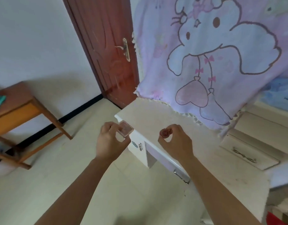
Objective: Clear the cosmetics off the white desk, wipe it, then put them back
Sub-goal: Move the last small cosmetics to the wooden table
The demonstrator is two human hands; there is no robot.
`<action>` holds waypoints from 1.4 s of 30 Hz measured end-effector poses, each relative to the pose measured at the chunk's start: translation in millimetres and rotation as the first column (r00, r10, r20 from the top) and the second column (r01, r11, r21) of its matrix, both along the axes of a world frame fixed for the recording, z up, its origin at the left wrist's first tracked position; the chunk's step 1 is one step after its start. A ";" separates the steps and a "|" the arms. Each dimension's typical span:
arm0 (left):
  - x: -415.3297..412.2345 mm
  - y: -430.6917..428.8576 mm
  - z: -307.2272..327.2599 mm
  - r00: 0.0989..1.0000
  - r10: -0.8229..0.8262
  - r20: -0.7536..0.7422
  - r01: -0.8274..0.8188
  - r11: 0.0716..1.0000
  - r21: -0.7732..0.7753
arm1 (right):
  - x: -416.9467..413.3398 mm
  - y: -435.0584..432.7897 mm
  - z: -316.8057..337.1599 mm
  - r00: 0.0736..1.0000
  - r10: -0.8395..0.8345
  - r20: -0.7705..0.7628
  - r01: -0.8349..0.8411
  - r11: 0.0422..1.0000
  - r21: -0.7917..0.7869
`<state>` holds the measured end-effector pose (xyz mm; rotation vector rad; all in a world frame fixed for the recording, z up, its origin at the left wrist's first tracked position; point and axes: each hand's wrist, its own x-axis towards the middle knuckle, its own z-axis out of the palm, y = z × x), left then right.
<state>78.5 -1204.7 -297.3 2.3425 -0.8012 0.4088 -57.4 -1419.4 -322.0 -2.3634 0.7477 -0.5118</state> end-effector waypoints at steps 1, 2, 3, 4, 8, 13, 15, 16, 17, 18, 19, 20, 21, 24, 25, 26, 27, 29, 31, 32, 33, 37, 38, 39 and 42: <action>10.5 22.0 3.4 1.000 0.028 0.015 -0.028 1.000 -0.009 | 19.4 18.8 4.1 0.999 0.037 0.006 -0.037 0.999 -0.006; 21.4 45.5 6.5 0.998 0.053 0.029 -0.053 0.998 -0.015 | 39.8 39.2 8.1 0.997 0.072 0.012 -0.072 0.997 -0.013; 32.5 70.8 8.7 0.996 0.079 0.036 -0.078 0.997 -0.021 | 60.7 61.2 11.2 0.994 0.106 0.020 -0.106 0.994 -0.020; 44.3 98.2 10.9 0.993 0.108 0.042 -0.107 0.994 -0.030 | 83.1 85.4 13.2 0.990 0.140 0.034 -0.139 0.990 -0.028; 94.6 211.7 19.6 0.963 0.266 0.037 -0.263 0.962 -0.074 | 177.4 192.9 18.2 0.957 0.279 0.083 -0.273 0.959 -0.070; 159.0 337.0 29.6 0.907 0.417 0.061 -0.412 0.908 -0.079 | 283.7 321.2 27.4 0.895 0.433 0.104 -0.423 0.900 -0.102; 182.0 375.3 29.4 0.888 0.455 0.061 -0.450 0.889 -0.082 | 316.6 360.7 30.0 0.872 0.480 0.101 -0.471 0.877 -0.096; 193.5 391.2 28.7 0.882 0.466 0.064 -0.461 0.884 -0.082 | 333.0 377.6 30.4 0.858 0.505 0.092 -0.498 0.862 -0.093; 205.4 405.4 27.0 0.877 0.476 0.065 -0.471 0.878 -0.083 | 349.2 392.8 30.5 0.844 0.529 0.084 -0.522 0.848 -0.089; 217.7 418.2 24.7 0.870 0.488 0.063 -0.483 0.871 -0.086 | 365.5 406.6 31.0 0.830 0.551 0.079 -0.546 0.834 -0.081; 232.3 430.4 21.8 0.861 0.506 0.059 -0.500 0.861 -0.092 | 384.1 419.8 30.2 0.817 0.572 0.075 -0.568 0.820 -0.075; 244.5 438.7 19.8 0.852 0.521 0.056 -0.515 0.852 -0.098 | 399.0 429.2 29.8 0.805 0.588 0.075 -0.584 0.809 -0.072; 257.6 446.6 16.7 0.842 0.537 0.055 -0.530 0.842 -0.100 | 415.2 437.9 28.6 0.795 0.602 0.075 -0.598 0.798 -0.070; 312.7 471.3 3.6 0.823 0.565 0.066 -0.559 0.825 -0.085 | 482.9 463.8 11.8 0.780 0.621 0.077 -0.618 0.783 -0.062; 334.8 478.6 0.1 0.818 0.570 0.080 -0.565 0.822 -0.075 | 508.8 470.2 5.0 0.778 0.623 0.081 -0.620 0.782 -0.057; 358.6 485.2 -2.5 0.811 0.577 0.094 -0.574 0.816 -0.063 | 536.1 476.6 -1.6 0.773 0.628 0.086 -0.626 0.778 -0.056; 383.7 491.4 -4.4 0.803 0.586 0.105 -0.585 0.810 -0.050 | 563.5 482.6 -7.3 0.767 0.636 0.091 -0.634 0.772 -0.055; 436.1 501.9 -3.5 0.785 0.610 0.108 -0.610 0.792 -0.031 | 619.6 493.3 -14.0 0.755 0.649 0.088 -0.649 0.760 -0.037; 489.5 512.8 4.2 0.767 0.635 0.098 -0.637 0.771 -0.006 | 674.0 502.9 -12.6 0.752 0.654 0.079 -0.656 0.755 -0.012; 515.3 518.9 10.1 0.762 0.641 0.094 -0.645 0.765 0.009 | 700.3 507.7 -10.0 0.747 0.660 0.079 -0.661 0.750 -0.008; 540.1 525.3 16.6 0.760 0.642 0.095 -0.647 0.762 0.026 | 725.6 512.8 -5.3 0.740 0.668 0.081 -0.669 0.743 -0.013; 623.7 554.5 37.7 0.728 0.680 0.090 -0.684 0.729 0.026 | 821.4 541.0 16.4 0.710 0.700 0.079 -0.699 0.714 -0.033; 639.6 562.6 39.3 0.710 0.700 0.078 -0.703 0.711 0.016 | 841.6 551.1 20.7 0.703 0.708 0.071 -0.708 0.706 -0.032; 654.7 571.1 39.1 0.696 0.714 0.071 -0.717 0.697 0.010 | 860.4 561.8 23.8 0.694 0.718 0.061 -0.717 0.696 -0.038; 697.8 598.6 30.0 0.666 0.746 0.026 -0.746 0.666 0.024 | 910.4 594.3 23.7 0.658 0.753 0.030 -0.751 0.658 -0.050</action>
